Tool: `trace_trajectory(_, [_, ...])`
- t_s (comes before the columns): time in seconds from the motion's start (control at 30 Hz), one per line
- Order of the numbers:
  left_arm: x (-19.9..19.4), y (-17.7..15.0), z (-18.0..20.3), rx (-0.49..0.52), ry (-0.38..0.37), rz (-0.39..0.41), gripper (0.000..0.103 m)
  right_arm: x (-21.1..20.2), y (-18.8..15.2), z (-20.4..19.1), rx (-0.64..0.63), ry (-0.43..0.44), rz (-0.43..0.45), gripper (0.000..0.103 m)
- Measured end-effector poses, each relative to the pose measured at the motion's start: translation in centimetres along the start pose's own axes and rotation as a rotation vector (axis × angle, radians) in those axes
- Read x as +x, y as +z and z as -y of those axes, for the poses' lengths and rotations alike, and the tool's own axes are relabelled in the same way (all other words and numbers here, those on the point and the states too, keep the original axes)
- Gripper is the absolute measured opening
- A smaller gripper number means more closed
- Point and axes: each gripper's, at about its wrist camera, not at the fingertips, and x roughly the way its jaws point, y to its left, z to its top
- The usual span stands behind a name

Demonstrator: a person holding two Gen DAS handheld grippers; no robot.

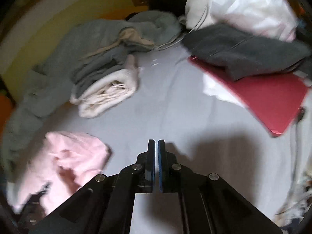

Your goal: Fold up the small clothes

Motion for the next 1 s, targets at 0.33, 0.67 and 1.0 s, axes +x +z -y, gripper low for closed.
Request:
trace_trajectory(0.33, [0.1,0.0,0.2,0.011,0.003,-0.011,0.089,8.1,5.1,-5.3,-0.155,0.396,-0.215,0.053])
trace_trajectory(0.67, [0.2,0.0,0.3,0.02,0.019,-0.014,0.09,8.5,0.5,-10.5,-0.612,0.25,-0.223,0.012])
trace_trajectory(1.0, [0.4,0.0,0.3,0.021,0.023,-0.026,0.09,3.7,0.6,-9.5,-0.474,-0.138,0.044,0.002])
